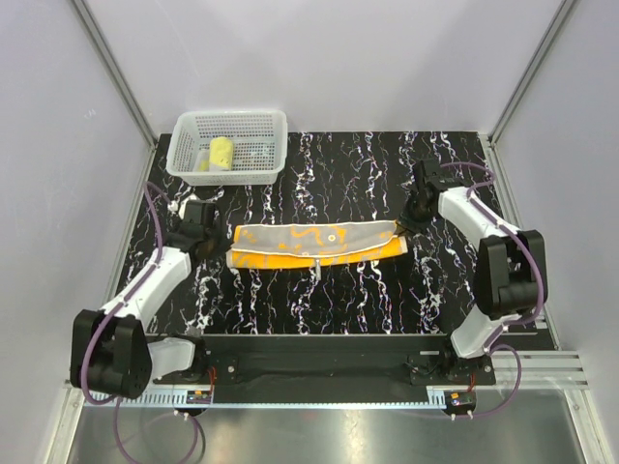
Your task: Roll the towels
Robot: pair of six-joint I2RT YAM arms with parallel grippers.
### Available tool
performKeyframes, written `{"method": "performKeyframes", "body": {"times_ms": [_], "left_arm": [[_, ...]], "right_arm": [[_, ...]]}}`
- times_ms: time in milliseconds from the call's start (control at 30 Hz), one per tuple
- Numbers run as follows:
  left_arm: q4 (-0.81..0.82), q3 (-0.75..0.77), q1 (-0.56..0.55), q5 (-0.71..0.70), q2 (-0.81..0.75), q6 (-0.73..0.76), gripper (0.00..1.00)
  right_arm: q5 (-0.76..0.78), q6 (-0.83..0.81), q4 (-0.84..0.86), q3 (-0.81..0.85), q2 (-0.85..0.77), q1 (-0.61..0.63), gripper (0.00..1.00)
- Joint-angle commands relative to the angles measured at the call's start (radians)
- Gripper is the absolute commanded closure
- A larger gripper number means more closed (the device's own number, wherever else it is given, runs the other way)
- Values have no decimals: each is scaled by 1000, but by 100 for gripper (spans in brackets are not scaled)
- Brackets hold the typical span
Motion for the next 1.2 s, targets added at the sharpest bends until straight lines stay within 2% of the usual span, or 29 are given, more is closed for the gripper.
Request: {"method": "performKeyframes", "body": {"times_ms": [0,533,867,933,1000,1033,1100,1133,1167], "left_arm": [[96,90,11,-2,71,42,100],[104,274,27,-5,364,96,100],[107,380,38,9,502,102,100],[93,403,38,7,529,110,100],[89,435,39,6,559,120,89],[84,446,41,1,568,122,86],[70,472,42,-10,594,125,82],[60,490,50,-10,603,123,79],[60,498,53,-7,611,127,73]], "right_arm": [[18,-22,23,76,52,-12,100],[-13,-37,11,134,154,-64,100],[-25,-45,-3,220,248,-72,89],[-24,-46,-6,231,259,-73,82],[-20,-45,-6,240,265,-76,73],[-19,-43,-8,243,271,-78,65],[-19,-42,-8,252,280,-79,54],[-16,-40,-11,257,283,-79,42],[-5,-40,-15,266,286,-82,40]]}}
